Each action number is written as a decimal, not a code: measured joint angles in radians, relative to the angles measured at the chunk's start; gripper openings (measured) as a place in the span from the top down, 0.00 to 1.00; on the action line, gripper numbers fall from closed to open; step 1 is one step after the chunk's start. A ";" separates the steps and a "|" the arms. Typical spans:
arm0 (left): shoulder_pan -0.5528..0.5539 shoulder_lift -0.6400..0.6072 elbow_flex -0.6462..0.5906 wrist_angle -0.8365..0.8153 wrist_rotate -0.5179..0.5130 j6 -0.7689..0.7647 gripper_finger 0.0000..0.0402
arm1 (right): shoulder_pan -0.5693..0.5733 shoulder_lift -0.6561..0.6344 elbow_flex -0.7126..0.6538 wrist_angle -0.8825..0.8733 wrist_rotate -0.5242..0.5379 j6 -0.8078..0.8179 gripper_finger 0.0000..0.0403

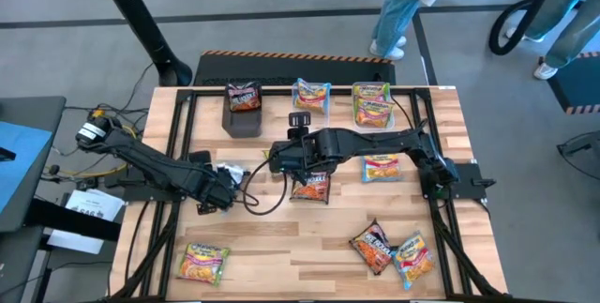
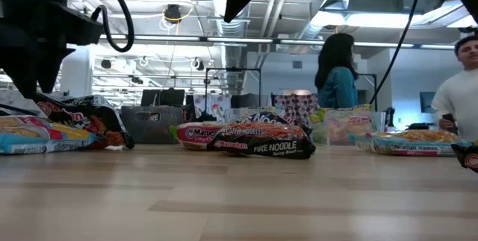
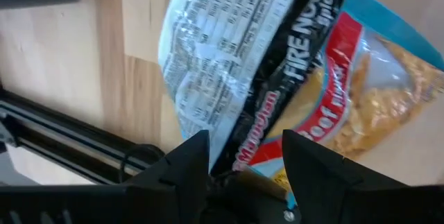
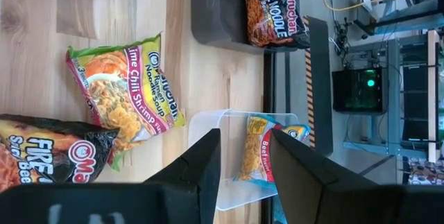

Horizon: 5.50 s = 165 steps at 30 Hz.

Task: Sort Maruchan noodles
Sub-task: Put the bottom left black noodle pack into the black bin

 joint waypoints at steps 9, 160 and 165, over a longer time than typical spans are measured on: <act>0.000 0.000 -0.046 0.038 -0.134 -0.027 0.58 | -0.002 0.000 0.000 0.001 0.000 0.002 0.63; 1.233 0.269 0.486 0.366 0.211 0.654 1.00 | -0.444 -0.300 0.000 -0.183 -0.108 0.071 0.63; 1.237 0.269 0.486 0.374 0.201 0.653 1.00 | -0.444 -0.300 0.000 -0.183 -0.114 0.070 0.63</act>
